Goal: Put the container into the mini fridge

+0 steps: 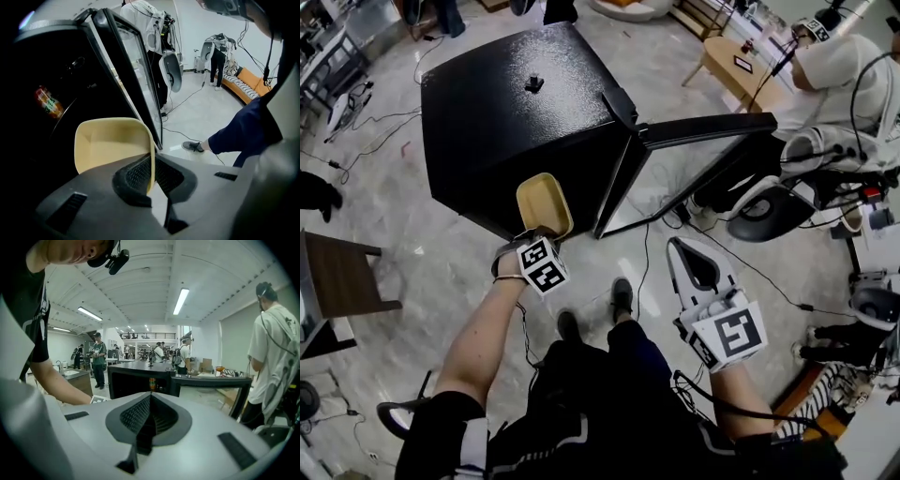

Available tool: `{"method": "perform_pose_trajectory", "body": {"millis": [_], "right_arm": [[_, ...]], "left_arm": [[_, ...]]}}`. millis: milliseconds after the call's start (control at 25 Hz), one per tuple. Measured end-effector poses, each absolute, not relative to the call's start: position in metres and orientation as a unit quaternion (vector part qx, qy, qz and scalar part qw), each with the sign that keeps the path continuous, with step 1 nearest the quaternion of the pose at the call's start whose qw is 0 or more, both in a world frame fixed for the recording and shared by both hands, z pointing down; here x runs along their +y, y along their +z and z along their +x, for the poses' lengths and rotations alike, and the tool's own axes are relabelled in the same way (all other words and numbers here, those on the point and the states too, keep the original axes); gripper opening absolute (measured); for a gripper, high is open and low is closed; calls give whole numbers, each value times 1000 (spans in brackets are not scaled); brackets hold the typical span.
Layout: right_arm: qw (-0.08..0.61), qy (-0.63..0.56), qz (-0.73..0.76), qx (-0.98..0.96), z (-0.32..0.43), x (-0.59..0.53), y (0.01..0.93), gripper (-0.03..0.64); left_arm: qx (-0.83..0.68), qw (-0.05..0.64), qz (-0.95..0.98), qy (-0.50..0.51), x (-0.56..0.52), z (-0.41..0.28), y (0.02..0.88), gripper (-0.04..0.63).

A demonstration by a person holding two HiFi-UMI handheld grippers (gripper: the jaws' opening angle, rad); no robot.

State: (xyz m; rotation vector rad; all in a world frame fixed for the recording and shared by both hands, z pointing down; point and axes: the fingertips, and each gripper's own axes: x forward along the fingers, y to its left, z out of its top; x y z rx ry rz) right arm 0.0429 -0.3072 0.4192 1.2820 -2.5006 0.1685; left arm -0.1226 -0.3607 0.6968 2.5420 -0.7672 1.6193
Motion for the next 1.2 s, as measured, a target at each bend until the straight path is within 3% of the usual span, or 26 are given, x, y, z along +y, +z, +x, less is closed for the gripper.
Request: {"method": "perform_pose_trajectory", "body": {"millis": [760, 1200], "right_arm": [[201, 91, 458, -861, 68, -326, 450, 17], [191, 111, 482, -848, 93, -322, 462, 17]], "left_arm": [[-265, 43, 781, 564, -427, -140, 767, 12], [-266, 44, 764, 586, -450, -139, 780, 12]]}}
